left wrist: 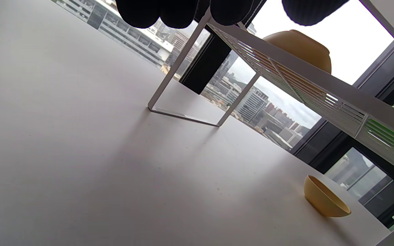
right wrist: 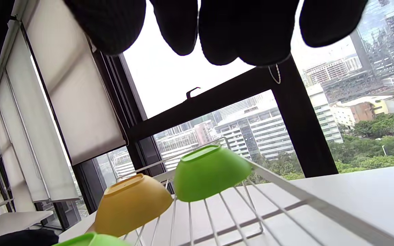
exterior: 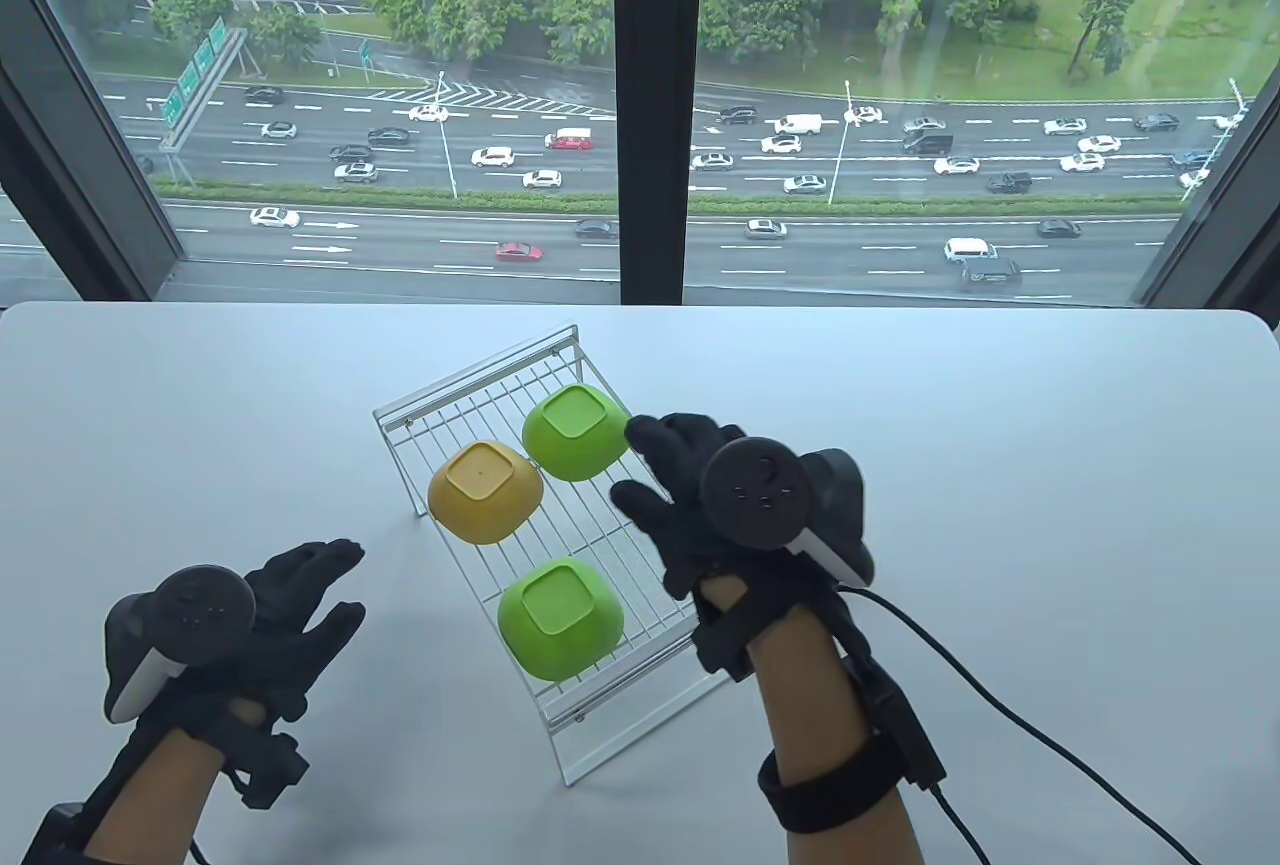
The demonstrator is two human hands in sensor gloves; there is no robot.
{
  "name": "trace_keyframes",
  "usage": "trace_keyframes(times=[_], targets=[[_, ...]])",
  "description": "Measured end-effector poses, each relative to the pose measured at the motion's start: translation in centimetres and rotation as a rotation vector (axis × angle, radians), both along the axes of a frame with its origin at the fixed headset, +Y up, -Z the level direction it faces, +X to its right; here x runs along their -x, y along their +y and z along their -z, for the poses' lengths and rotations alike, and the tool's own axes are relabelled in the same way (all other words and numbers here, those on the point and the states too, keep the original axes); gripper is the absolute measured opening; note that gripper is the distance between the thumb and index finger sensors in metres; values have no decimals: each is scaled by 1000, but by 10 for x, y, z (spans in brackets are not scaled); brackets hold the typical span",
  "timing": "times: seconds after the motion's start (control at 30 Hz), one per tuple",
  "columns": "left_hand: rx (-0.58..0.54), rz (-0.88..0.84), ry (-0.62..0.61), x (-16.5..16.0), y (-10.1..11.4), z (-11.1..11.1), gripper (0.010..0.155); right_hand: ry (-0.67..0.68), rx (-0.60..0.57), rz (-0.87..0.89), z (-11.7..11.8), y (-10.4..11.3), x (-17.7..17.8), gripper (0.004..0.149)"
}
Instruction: Flip small dish upside down onto kitchen shelf
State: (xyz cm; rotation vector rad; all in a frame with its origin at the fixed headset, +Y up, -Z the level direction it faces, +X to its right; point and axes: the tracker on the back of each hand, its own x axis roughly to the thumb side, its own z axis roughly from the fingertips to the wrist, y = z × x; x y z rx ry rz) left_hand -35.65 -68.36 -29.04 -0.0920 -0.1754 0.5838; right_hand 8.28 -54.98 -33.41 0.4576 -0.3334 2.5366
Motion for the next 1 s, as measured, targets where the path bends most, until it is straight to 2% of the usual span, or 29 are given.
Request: trace_keyframes(times=[0.07, 0.2, 0.47, 0.67, 1.0], targets=[[0, -1, -2, 0, 0, 0, 71, -41, -19, 28, 5, -2, -25, 62], [-4, -4, -6, 0, 0, 0, 71, -103, 60, 89, 11, -15, -61, 61], [-13, -11, -15, -1, -1, -1, 70, -205, 158, 101, 30, -62, -101, 58], [-64, -21, -20, -2, 2, -2, 69, -246, 278, 67, 40, -96, -112, 58], [-53, -17, -20, -2, 1, -2, 69, -311, 456, -84, 55, -154, -109, 61]])
